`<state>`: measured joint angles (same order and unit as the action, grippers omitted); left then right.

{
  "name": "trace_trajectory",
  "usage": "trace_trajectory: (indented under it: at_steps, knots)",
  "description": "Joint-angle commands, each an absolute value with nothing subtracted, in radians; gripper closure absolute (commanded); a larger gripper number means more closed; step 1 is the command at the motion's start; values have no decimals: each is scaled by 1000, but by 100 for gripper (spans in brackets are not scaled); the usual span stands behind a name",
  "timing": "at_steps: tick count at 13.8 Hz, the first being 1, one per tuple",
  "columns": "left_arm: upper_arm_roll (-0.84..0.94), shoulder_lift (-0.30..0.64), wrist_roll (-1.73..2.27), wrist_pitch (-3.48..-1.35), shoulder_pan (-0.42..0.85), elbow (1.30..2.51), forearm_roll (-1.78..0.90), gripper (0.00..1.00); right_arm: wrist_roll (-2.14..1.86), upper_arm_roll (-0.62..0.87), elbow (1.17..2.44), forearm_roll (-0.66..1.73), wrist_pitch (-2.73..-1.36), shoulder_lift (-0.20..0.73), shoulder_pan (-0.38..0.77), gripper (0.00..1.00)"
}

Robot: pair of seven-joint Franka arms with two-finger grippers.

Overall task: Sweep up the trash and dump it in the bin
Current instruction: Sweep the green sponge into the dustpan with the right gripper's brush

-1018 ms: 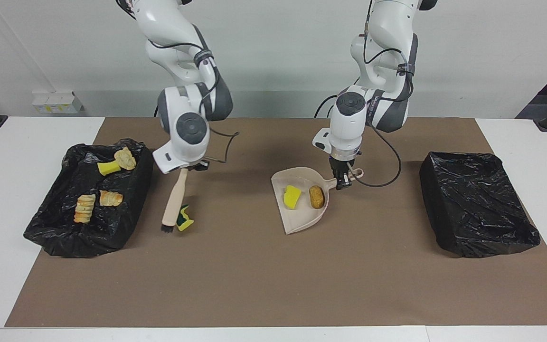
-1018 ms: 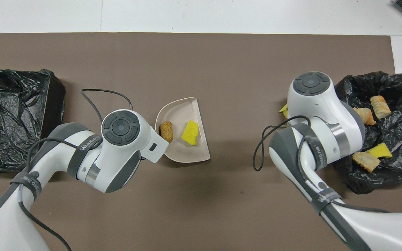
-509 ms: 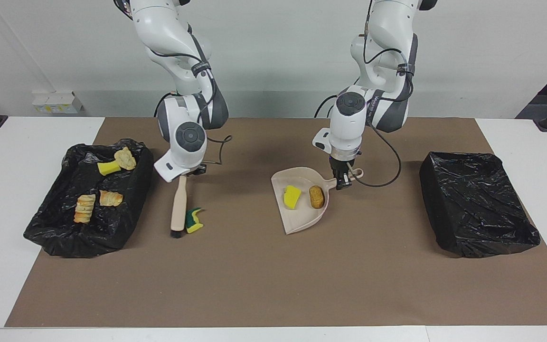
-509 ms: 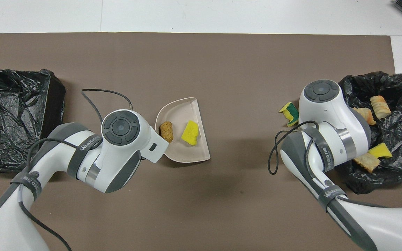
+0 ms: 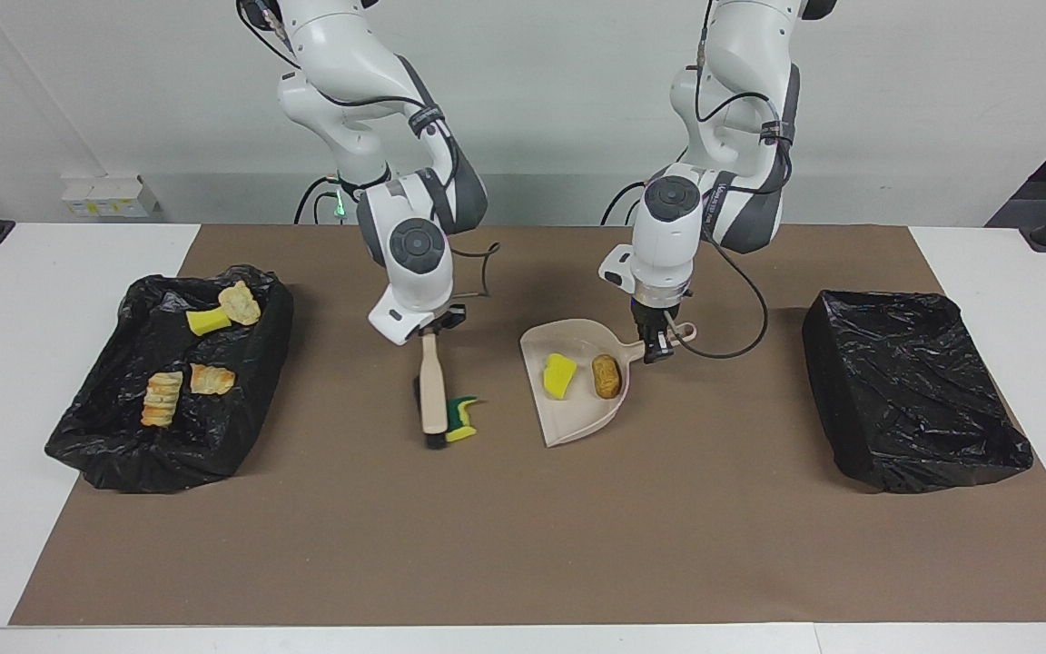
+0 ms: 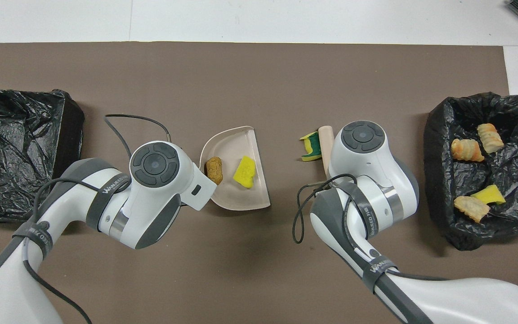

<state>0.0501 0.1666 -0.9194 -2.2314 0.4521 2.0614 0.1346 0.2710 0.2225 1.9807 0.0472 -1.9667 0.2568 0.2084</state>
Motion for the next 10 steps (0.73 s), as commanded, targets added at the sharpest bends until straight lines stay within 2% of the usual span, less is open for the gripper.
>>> trace_trajectory:
  at_steps: [1, 5, 7, 10]
  knots:
    - [48, 137, -951, -2230, 451, 2095, 155, 100, 181, 225, 1991, 176, -2054, 276, 274, 100]
    - [48, 132, -951, -2230, 454, 2108, 155, 100, 178, 225, 1987, 415, -2132, 285, 347, 100]
    - [48, 132, -951, -2229, 457, 2108, 155, 100, 189, 224, 1977, 420, -2122, 282, 376, 100]
    - [48, 133, -974, -2227, 451, 2103, 155, 100, 189, 213, 1976, 382, -2057, 284, 350, 100]
